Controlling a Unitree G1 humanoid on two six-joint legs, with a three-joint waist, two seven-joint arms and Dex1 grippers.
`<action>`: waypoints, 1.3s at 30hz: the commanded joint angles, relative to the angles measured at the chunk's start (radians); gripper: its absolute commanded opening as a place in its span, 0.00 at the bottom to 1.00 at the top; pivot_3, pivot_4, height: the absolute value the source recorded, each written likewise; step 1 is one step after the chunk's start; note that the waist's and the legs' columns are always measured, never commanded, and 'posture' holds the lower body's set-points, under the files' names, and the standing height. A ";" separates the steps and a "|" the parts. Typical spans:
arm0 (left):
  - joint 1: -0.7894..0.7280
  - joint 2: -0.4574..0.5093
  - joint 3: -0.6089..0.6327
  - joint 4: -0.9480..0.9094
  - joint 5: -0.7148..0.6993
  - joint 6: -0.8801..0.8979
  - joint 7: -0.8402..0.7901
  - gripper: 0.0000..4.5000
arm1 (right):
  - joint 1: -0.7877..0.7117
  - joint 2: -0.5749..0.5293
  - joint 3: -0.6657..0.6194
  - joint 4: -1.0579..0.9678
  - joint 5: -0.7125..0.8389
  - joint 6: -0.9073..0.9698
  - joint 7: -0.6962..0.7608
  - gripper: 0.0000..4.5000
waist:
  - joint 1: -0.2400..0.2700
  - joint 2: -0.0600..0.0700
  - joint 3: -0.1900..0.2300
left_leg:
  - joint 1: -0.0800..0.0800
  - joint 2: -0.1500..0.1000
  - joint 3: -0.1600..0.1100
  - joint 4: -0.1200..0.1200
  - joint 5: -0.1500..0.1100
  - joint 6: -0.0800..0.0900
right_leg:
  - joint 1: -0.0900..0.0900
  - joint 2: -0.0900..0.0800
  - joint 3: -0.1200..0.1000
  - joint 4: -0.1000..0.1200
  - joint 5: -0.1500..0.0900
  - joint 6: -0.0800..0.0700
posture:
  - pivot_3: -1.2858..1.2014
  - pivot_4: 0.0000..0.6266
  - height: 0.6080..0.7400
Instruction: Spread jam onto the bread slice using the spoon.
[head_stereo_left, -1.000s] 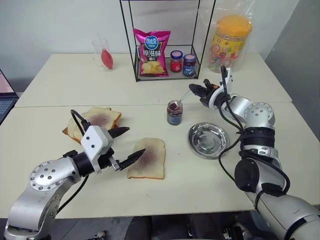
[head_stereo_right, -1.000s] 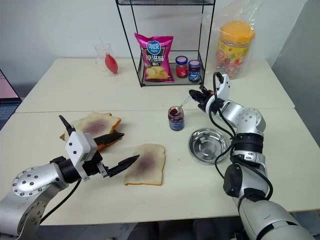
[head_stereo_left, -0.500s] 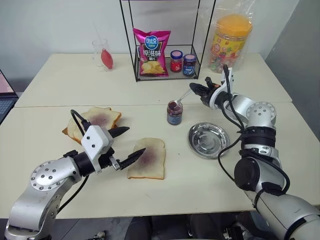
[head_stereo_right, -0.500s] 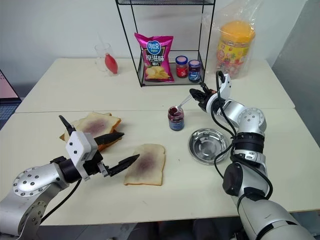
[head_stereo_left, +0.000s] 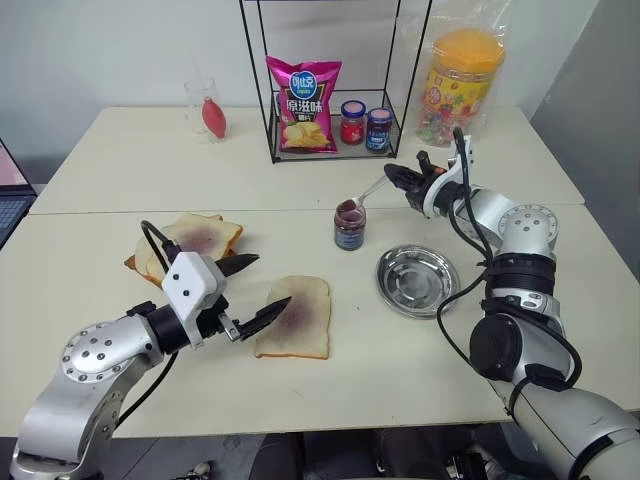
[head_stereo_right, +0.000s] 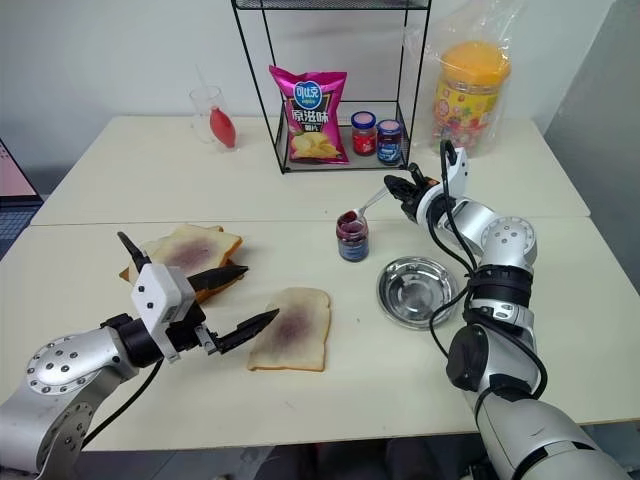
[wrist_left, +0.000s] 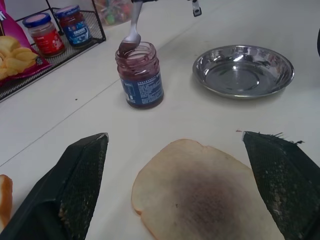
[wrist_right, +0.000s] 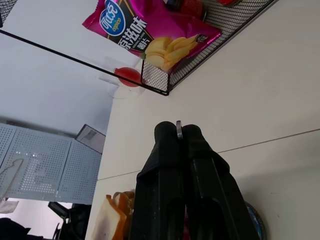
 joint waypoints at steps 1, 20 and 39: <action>-0.009 -0.012 0.063 -0.008 -0.049 -0.021 -0.001 1.00 | -0.005 -0.016 -0.026 -0.047 0.041 0.000 -0.008 0.00 | 0.000 0.000 0.000 | 0.000 0.000 0.000 0.000 0.000 0.000 | 0.000 0.000 0.000 0.000 0.000 0.000 | 0.52 0.24 1.00; -0.033 0.022 0.107 -0.013 -0.112 0.025 0.008 1.00 | 0.025 0.006 -0.040 -0.155 0.160 0.045 -0.048 0.00 | 0.000 0.000 0.000 | 0.000 0.000 0.000 0.000 0.000 0.000 | 0.000 0.000 0.000 0.000 0.000 0.000 | 0.52 0.24 1.00; 0.345 0.036 0.283 -0.100 -0.081 -0.045 -0.128 1.00 | 0.206 0.093 0.167 -0.472 0.403 0.363 -0.111 0.00 | -0.003 0.000 0.000 | 0.000 0.001 0.002 -0.013 0.000 0.000 | -0.003 0.000 0.002 -0.009 0.000 0.000 | 0.52 0.24 1.00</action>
